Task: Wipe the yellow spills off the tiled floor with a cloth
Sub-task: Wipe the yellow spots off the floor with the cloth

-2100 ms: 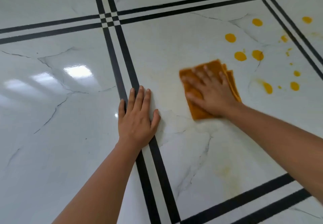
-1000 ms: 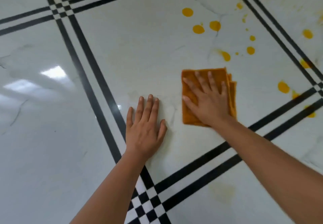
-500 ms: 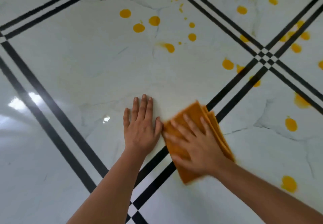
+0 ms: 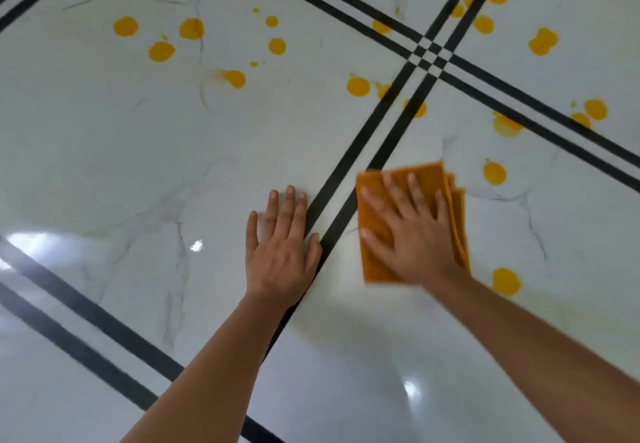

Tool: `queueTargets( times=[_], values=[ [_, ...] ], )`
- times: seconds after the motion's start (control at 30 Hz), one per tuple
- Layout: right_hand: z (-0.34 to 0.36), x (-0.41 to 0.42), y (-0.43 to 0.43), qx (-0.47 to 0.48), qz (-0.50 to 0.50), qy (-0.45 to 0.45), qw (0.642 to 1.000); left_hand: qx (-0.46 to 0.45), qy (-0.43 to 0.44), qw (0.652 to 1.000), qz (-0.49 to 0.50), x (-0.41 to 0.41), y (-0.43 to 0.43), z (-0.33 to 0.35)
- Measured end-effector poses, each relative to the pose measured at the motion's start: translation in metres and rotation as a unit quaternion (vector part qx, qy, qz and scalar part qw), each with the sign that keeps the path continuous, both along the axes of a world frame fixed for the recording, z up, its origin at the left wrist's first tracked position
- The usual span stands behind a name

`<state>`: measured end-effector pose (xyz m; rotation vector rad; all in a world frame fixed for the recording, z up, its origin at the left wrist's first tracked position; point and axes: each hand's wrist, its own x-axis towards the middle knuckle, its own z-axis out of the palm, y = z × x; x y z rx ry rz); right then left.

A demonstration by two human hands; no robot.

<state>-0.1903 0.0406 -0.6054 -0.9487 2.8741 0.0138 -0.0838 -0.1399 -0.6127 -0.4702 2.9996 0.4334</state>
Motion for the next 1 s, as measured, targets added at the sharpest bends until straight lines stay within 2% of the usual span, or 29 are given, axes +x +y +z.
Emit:
queueTargets(
  times=[0.07,0.1,0.17,0.23,0.27,0.37,0.43,0.53,0.6,0.67,0.7,0.73,0.83,0.87,0.9,1.0],
  values=[
    [0.003,-0.021,-0.011,-0.001,-0.081,-0.011,0.997,0.001,0.003,1.0,-0.008,-0.009,0.011,0.001],
    [0.001,-0.013,-0.009,-0.014,-0.072,-0.009,0.997,0.005,0.003,1.0,-0.009,-0.013,0.016,0.002],
    [0.0,0.017,0.02,-0.014,0.029,-0.012,0.999,0.013,0.002,1.0,-0.014,-0.026,0.025,0.004],
    [-0.004,0.019,0.06,-0.008,0.079,-0.014,0.997,0.013,0.002,0.999,-0.032,-0.036,0.032,0.006],
    [-0.005,0.003,0.074,0.006,0.043,-0.006,0.999,0.008,0.003,0.999,-0.049,-0.041,0.037,0.006],
    [0.003,-0.043,0.079,0.005,-0.174,-0.021,0.984,-0.007,0.005,0.994,-0.11,-0.057,0.057,0.006],
    [0.001,-0.02,0.084,-0.012,-0.184,-0.004,0.983,0.0,-0.003,0.992,-0.123,-0.066,0.069,0.007],
    [0.002,0.029,0.124,-0.022,-0.127,-0.032,0.991,-0.005,-0.015,0.988,-0.156,-0.083,0.089,0.007],
    [0.001,-0.009,0.139,-0.017,-0.176,-0.034,0.984,-0.018,-0.022,0.984,-0.177,-0.096,0.098,0.003],
    [0.003,-0.071,0.122,-0.012,-0.266,-0.031,0.963,-0.027,-0.022,0.983,-0.18,-0.109,0.106,0.0],
    [0.001,-0.088,0.112,-0.003,-0.279,-0.043,0.959,-0.028,-0.018,0.984,-0.177,-0.117,0.11,-0.001],
    [0.0,-0.089,0.102,-0.01,-0.264,-0.044,0.963,-0.027,-0.016,0.985,-0.172,-0.122,0.111,-0.001],
    [-0.002,-0.035,0.117,-0.018,-0.077,-0.02,0.997,-0.02,-0.017,0.987,-0.156,-0.128,0.113,0.0],
    [-0.001,-0.019,0.134,-0.021,-0.051,-0.022,0.998,-0.022,-0.02,0.987,-0.157,-0.128,0.113,0.0],
    [0.0,-0.022,0.149,-0.021,-0.053,-0.025,0.998,-0.026,-0.023,0.987,-0.155,-0.128,0.113,-0.001],
    [-0.001,-0.087,0.153,-0.015,-0.154,-0.041,0.987,-0.026,-0.047,0.989,-0.138,-0.128,0.117,0.0]
  ],
)
